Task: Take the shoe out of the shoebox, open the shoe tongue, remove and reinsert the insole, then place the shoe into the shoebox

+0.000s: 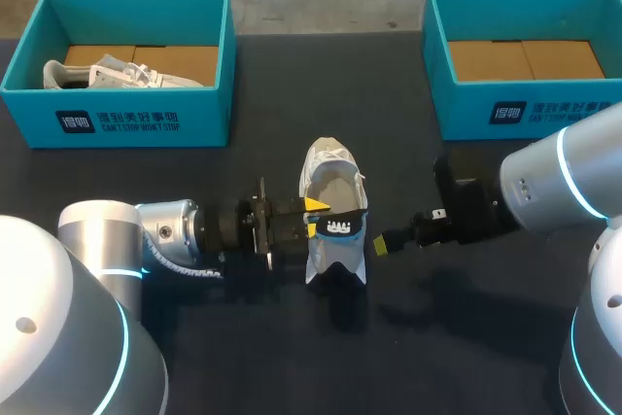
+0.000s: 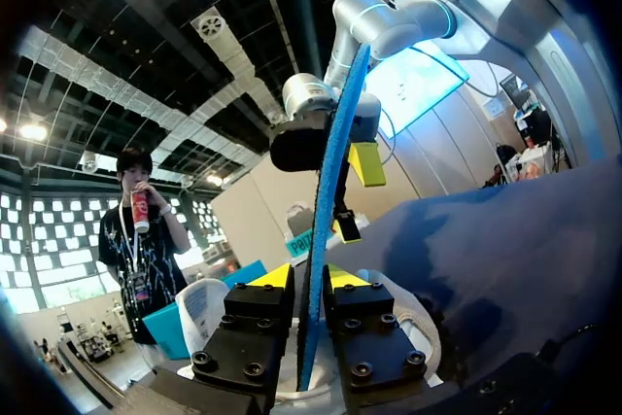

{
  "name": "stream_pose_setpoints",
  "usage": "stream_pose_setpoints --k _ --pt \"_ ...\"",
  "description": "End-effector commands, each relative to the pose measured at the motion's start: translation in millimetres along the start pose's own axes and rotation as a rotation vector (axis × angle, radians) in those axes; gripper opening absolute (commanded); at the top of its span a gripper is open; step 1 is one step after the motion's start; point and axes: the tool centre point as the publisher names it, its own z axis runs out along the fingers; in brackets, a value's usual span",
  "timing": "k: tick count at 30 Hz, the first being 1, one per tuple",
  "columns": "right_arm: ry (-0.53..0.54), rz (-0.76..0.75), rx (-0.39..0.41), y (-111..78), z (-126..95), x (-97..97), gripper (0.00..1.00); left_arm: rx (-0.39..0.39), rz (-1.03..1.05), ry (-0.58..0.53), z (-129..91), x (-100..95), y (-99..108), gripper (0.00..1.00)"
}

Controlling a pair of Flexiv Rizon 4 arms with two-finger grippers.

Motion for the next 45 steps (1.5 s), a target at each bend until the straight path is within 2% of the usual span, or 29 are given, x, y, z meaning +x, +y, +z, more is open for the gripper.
stream_pose_setpoints --k 1,6,9,18,25,45 --pt "0.0 0.0 -0.001 -1.0 -0.5 0.4 1.0 0.003 0.0 0.015 -0.7 0.2 -6.6 0.19" --pt "0.0 0.0 -0.001 -1.0 -0.5 0.4 1.0 0.003 0.0 0.047 0.6 1.0 -12.3 0.19" --pt "0.0 0.0 -0.001 -1.0 -0.5 0.4 1.0 -0.035 0.008 0.073 0.4 1.3 -11.6 0.0" --pt "0.0 0.0 -0.001 -1.0 -0.5 0.4 1.0 -0.089 0.02 0.131 -2.6 -1.5 -13.7 0.0" --pt "0.0 0.0 -0.001 -1.0 -0.5 0.4 1.0 -0.161 0.022 0.169 -5.4 -0.5 -9.3 0.0" --pt "0.0 0.0 -0.001 -1.0 -0.5 0.4 1.0 -0.196 0.02 0.212 -7.9 4.5 13.9 0.0"
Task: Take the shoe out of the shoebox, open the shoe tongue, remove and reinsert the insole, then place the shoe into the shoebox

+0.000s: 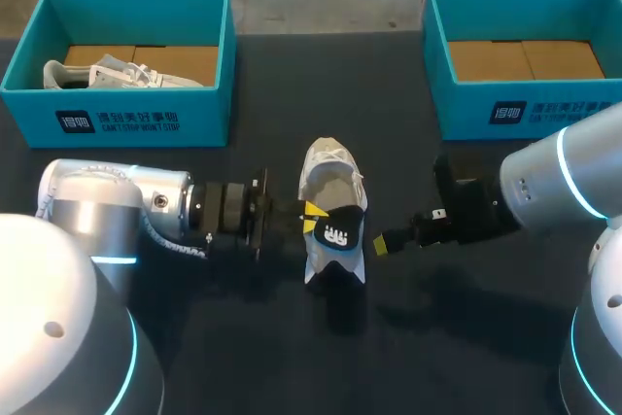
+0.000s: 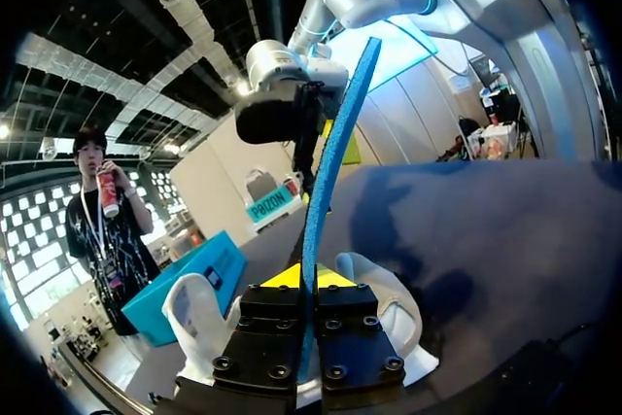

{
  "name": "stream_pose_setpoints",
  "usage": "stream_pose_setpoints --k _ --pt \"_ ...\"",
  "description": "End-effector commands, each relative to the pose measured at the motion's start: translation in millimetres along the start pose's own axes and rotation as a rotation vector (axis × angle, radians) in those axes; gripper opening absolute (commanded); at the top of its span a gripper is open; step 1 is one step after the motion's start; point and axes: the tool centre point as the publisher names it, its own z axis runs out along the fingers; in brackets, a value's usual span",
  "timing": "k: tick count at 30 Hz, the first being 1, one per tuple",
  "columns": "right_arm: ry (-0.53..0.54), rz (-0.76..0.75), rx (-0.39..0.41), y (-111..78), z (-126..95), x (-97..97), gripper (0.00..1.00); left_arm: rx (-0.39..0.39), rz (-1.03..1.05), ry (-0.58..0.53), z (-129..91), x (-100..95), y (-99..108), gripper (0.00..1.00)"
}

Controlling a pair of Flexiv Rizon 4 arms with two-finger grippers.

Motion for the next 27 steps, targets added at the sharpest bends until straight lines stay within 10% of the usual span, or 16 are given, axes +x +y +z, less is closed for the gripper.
stream_pose_setpoints --k 1,20,27 --pt "0.0 0.0 -0.001 -1.0 -0.5 0.4 1.0 -0.006 -0.004 0.006 2.7 -0.6 6.8 0.0" --pt "0.0 0.0 -0.001 -1.0 -0.5 0.4 1.0 -0.049 -0.009 0.012 1.4 -10.4 29.6 0.0" --pt "0.0 0.0 -0.001 -1.0 -0.5 0.4 1.0 -0.029 -0.006 0.002 0.7 -14.4 19.3 0.15"
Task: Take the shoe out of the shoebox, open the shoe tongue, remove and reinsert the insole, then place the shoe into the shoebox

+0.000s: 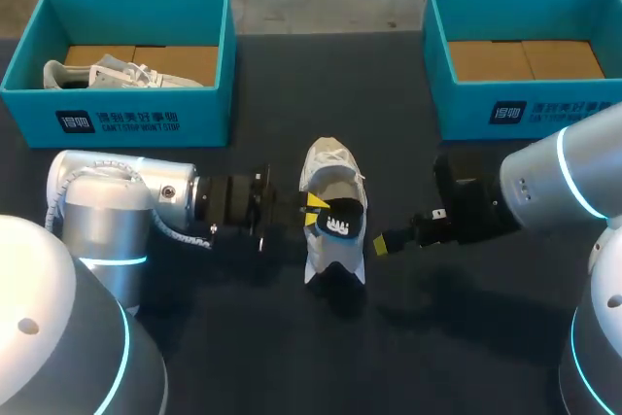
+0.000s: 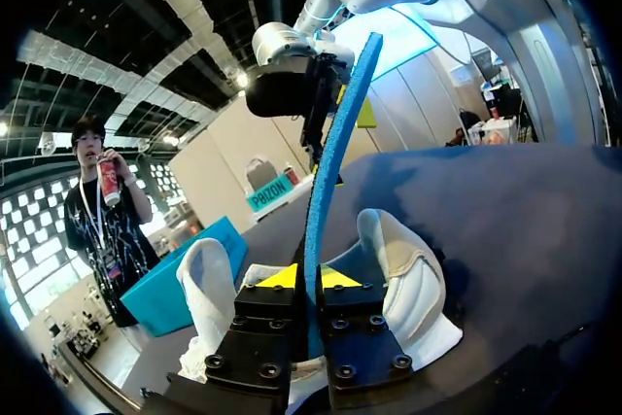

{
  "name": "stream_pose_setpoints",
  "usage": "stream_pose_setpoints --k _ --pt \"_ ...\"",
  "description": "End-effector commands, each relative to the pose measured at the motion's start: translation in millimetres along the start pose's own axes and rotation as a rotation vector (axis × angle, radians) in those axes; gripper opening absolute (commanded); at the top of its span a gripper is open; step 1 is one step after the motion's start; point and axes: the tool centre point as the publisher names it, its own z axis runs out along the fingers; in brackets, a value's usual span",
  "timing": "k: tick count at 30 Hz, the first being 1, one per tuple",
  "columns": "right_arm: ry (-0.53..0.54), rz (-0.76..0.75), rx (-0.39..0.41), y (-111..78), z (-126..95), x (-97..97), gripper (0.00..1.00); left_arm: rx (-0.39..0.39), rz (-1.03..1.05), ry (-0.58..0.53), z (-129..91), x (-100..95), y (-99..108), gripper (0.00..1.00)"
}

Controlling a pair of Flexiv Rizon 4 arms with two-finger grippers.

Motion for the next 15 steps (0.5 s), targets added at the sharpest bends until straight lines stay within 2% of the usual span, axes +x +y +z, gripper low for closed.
stream_pose_setpoints --k 1,4,12,15 --pt "0.0 0.0 -0.001 -1.0 -0.5 0.4 1.0 0.006 0.004 0.005 -2.5 0.1 -6.3 0.17" --pt "0.0 0.0 -0.001 -1.0 -0.5 0.4 1.0 0.009 0.007 0.008 -2.5 0.5 -7.9 0.26" --pt "0.0 0.0 -0.001 -1.0 -0.5 0.4 1.0 0.013 0.02 0.024 -2.1 0.8 -22.1 0.29" --pt "0.0 0.0 -0.001 -1.0 -0.5 0.4 1.0 -0.007 0.021 0.03 -1.5 1.5 -26.2 0.29"
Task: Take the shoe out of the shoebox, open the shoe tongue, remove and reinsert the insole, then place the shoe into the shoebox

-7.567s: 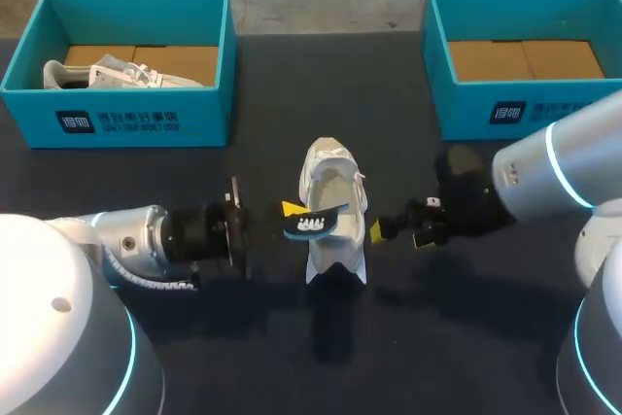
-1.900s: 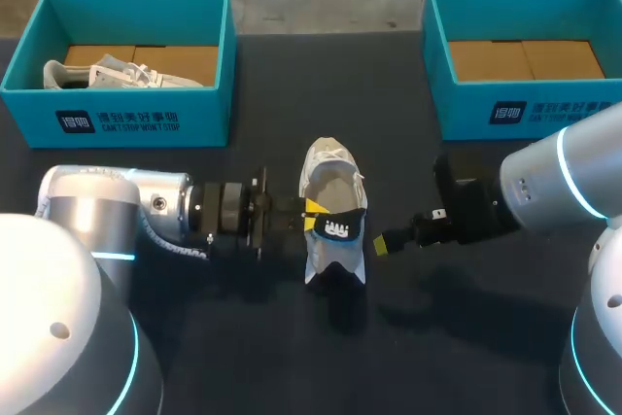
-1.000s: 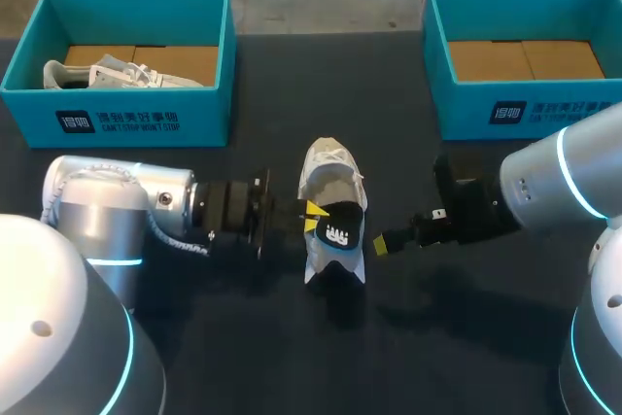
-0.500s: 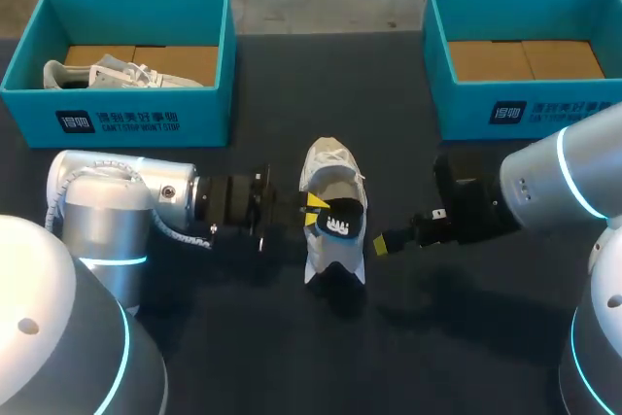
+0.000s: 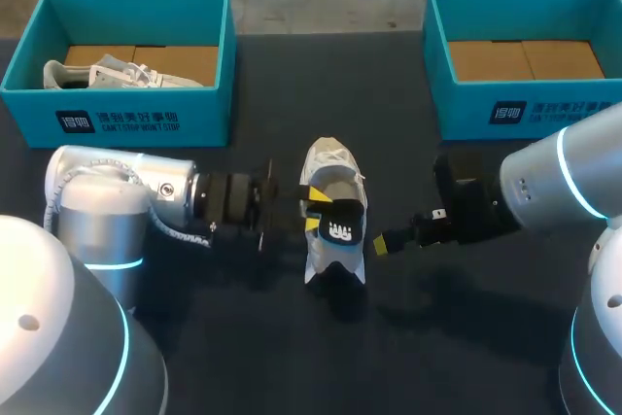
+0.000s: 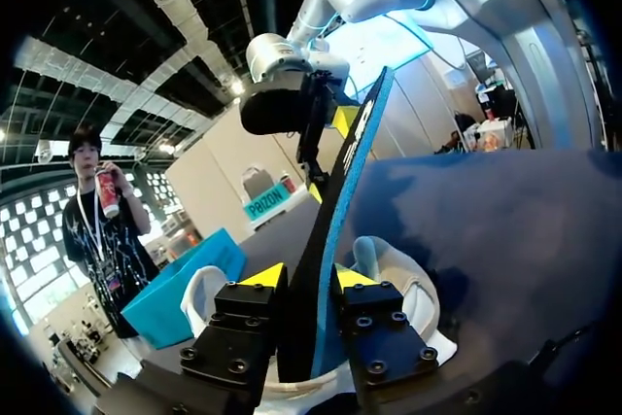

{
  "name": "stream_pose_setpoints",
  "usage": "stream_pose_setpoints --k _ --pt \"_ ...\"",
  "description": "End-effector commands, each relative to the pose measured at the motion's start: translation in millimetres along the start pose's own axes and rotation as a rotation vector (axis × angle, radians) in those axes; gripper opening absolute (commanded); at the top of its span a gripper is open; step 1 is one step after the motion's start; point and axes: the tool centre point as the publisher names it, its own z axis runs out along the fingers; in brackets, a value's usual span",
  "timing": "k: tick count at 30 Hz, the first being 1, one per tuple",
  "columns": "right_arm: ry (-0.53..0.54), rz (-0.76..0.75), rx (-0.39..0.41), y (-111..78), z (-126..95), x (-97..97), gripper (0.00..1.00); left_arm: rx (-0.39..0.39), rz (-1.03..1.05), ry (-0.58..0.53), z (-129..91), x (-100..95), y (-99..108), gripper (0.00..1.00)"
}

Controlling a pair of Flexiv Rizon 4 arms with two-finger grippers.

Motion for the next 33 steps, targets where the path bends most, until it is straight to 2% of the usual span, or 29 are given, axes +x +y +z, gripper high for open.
stream_pose_setpoints --k 1,10,17,20,21,22,24,33 --pt "0.0 0.0 -0.001 -1.0 -0.5 0.4 1.0 -0.027 -0.004 0.005 -1.3 -0.8 -9.5 0.28" --pt "0.0 0.0 -0.001 -1.0 -0.5 0.4 1.0 -0.072 0.029 0.054 8.1 4.0 -14.0 0.28" --pt "0.0 0.0 -0.001 -1.0 -0.5 0.4 1.0 -0.114 0.045 0.055 11.9 3.7 -8.7 0.27" --pt "0.0 0.0 -0.001 -1.0 -0.5 0.4 1.0 -0.125 0.046 0.064 13.1 4.2 -5.9 0.24" --pt "0.0 0.0 -0.001 -1.0 -0.5 0.4 1.0 -0.125 0.045 0.066 13.4 4.4 -5.3 0.19" --pt "0.0 0.0 -0.001 -1.0 -0.5 0.4 1.0 -0.126 0.044 0.067 13.5 4.6 -4.1 0.08" --pt "0.0 0.0 -0.001 -1.0 -0.5 0.4 1.0 -0.133 0.048 0.075 13.2 5.0 -1.3 0.0" --pt "0.0 0.0 -0.001 -1.0 -0.5 0.4 1.0 -0.175 0.058 0.099 10.5 6.7 11.7 0.0"
